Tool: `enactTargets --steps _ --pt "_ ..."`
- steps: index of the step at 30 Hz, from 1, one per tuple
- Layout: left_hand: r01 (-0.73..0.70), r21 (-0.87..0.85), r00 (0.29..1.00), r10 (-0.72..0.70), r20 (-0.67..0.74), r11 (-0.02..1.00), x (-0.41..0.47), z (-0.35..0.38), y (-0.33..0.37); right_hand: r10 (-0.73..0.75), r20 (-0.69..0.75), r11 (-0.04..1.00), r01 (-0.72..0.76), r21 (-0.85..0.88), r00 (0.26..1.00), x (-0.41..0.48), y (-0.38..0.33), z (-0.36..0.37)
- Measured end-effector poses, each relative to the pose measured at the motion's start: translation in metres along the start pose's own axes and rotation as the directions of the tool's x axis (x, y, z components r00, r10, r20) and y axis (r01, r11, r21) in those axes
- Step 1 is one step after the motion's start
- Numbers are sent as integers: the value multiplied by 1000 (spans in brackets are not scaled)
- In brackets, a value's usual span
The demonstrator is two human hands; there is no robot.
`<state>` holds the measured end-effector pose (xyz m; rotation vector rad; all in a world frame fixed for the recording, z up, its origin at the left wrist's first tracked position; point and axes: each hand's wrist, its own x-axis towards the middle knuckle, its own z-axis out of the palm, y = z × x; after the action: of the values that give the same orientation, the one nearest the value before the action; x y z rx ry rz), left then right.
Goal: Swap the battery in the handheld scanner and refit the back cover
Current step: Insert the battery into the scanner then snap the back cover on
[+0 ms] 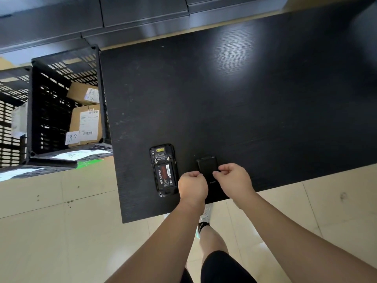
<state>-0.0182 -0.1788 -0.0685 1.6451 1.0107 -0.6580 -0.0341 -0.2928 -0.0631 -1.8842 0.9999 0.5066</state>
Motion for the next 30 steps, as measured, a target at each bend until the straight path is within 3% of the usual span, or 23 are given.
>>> enactTargets --steps 5,10,19,30 --pt "-20 14 1000 20 -10 1000 1 1 -1 -27 -4 999 27 35 1000 -1 2 -2" --pt "-45 31 999 45 -9 999 1 2 -2 -14 102 991 0 136 995 1 2 -1" --pt "-179 -33 984 179 -20 983 -9 -25 9 -56 172 966 10 258 984 -6 -15 -4" --pt "-290 27 949 291 -119 957 14 -124 10 -203 215 978 187 90 955 -38 -58 64"
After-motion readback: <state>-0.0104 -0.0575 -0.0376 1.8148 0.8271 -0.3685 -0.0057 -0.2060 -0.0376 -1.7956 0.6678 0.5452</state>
